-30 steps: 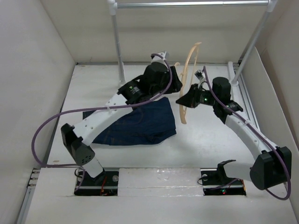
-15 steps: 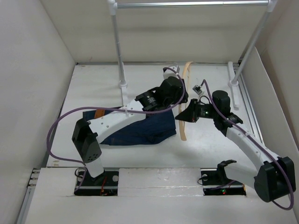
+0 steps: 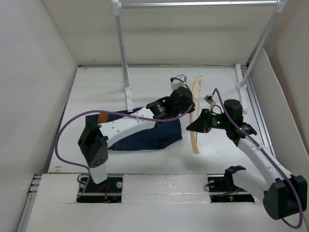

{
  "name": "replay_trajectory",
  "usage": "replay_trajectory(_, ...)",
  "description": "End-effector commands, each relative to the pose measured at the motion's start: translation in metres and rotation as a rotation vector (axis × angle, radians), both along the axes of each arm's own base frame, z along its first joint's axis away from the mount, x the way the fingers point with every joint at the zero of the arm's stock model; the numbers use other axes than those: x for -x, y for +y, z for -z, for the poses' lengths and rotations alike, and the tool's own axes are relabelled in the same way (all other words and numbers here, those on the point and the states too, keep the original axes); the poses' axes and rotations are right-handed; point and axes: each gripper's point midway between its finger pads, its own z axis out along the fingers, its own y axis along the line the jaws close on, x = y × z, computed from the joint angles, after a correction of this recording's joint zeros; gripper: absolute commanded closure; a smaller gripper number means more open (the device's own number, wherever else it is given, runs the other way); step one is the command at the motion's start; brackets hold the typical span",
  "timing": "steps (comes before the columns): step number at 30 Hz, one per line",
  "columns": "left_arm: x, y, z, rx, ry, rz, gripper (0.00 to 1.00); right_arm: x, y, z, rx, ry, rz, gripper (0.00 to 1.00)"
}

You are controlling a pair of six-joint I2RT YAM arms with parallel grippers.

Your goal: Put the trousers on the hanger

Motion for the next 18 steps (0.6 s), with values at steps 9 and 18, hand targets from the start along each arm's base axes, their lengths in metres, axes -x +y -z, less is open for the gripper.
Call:
replay_trajectory(9,0.021,0.022,0.028,0.056,0.089,-0.062,1.0,0.003,-0.044,0.003,0.252,-0.173,0.019,0.38)
replay_trajectory(18,0.025,0.039,0.055,0.111,0.086,-0.149,1.0,-0.049,-0.05,0.031,0.214,-0.22,0.122,0.97)
